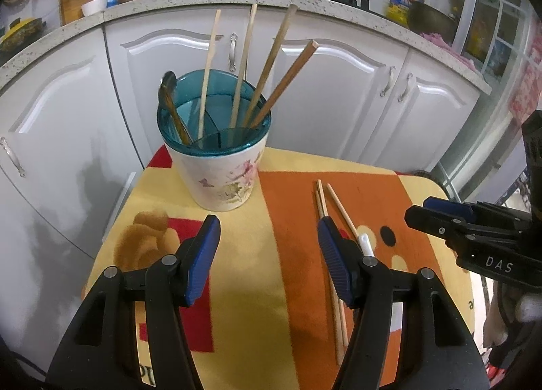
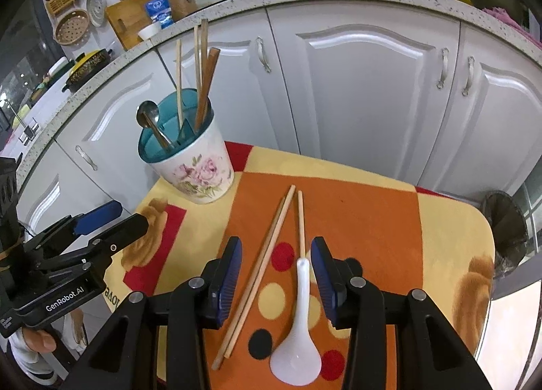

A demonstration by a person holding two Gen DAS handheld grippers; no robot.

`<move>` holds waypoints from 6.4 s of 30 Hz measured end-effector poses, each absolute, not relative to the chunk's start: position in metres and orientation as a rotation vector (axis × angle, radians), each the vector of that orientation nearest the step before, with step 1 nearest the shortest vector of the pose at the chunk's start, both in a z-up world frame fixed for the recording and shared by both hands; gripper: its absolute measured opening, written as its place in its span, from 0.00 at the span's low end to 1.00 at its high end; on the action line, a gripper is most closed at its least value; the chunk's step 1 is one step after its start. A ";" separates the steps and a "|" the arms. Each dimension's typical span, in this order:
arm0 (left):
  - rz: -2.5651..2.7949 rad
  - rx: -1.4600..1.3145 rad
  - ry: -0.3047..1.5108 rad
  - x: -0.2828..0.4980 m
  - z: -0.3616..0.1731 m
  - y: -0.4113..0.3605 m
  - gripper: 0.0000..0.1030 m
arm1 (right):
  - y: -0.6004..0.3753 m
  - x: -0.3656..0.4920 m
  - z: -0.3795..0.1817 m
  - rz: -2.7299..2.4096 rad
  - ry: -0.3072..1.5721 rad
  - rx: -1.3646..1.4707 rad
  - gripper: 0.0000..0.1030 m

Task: Organize utensils
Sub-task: 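Withdraw both tools from the holder back over the cloth, then move the right tool down to the white ceramic spoon handle, then grasp the white spoon with the right tool while the left tool grasps a wooden chopstick, then lift the spoon and chopstick and carry them toward the holder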

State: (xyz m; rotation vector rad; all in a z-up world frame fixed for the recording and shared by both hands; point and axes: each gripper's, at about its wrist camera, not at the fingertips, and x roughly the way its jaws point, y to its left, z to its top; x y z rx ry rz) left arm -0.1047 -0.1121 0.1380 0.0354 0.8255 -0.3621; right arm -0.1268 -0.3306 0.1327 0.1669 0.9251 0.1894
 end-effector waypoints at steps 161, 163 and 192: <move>-0.448 0.112 1.133 -0.019 0.033 -0.190 0.25 | -0.360 -0.040 0.038 0.136 1.174 0.121 0.25; -0.443 0.130 1.127 -0.014 0.033 -0.197 0.29 | -0.362 -0.034 0.036 0.137 1.156 0.123 0.18; -0.563 -0.105 0.879 -0.078 0.150 -0.111 0.04 | -0.352 -0.115 0.160 0.313 0.859 0.211 0.05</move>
